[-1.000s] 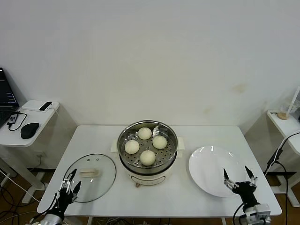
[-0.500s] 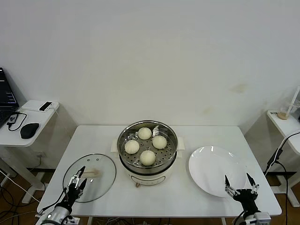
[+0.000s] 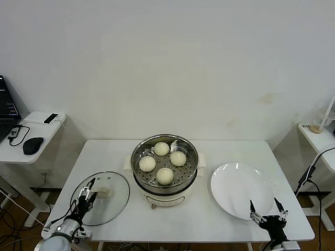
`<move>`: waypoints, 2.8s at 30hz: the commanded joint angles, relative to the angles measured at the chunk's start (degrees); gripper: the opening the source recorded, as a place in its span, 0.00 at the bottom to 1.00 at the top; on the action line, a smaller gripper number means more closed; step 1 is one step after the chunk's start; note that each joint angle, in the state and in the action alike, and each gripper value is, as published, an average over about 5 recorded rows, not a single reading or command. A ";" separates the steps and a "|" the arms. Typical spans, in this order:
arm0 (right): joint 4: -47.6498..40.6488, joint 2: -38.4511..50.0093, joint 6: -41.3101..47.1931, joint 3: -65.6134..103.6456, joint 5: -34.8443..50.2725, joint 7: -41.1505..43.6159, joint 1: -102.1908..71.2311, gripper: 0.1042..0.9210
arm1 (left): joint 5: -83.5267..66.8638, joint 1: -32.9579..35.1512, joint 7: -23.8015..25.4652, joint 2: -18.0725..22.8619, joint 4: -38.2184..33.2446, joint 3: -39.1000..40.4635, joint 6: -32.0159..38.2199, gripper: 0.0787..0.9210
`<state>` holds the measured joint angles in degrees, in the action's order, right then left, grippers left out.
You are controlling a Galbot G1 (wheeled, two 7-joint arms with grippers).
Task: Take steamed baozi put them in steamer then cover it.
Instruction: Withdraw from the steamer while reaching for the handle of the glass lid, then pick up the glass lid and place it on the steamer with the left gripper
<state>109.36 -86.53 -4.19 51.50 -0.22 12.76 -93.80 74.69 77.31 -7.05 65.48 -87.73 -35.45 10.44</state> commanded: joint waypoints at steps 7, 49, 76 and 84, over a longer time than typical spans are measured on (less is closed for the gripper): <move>-0.31 -0.44 -0.08 -0.28 -1.03 0.13 -0.18 0.88 | -0.43 -6.22 0.31 0.41 5.34 1.16 -0.53 0.88; -0.52 0.24 0.32 -3.03 -2.23 0.85 0.38 0.88 | -9.99 1.44 0.57 -4.63 -10.03 -7.81 -5.67 0.08; -0.96 0.17 0.25 -4.03 -4.64 1.26 0.15 0.88 | -20.24 -15.53 13.19 -12.68 -27.40 21.20 -22.57 0.08; -1.14 -0.11 0.25 -4.68 -6.60 1.33 0.28 0.88 | -14.86 -26.01 18.02 -6.90 -25.23 31.35 -29.09 0.08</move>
<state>108.31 -86.50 -3.89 47.17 -5.43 14.06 -93.52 56.31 64.37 5.59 54.44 -112.28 -20.23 -9.96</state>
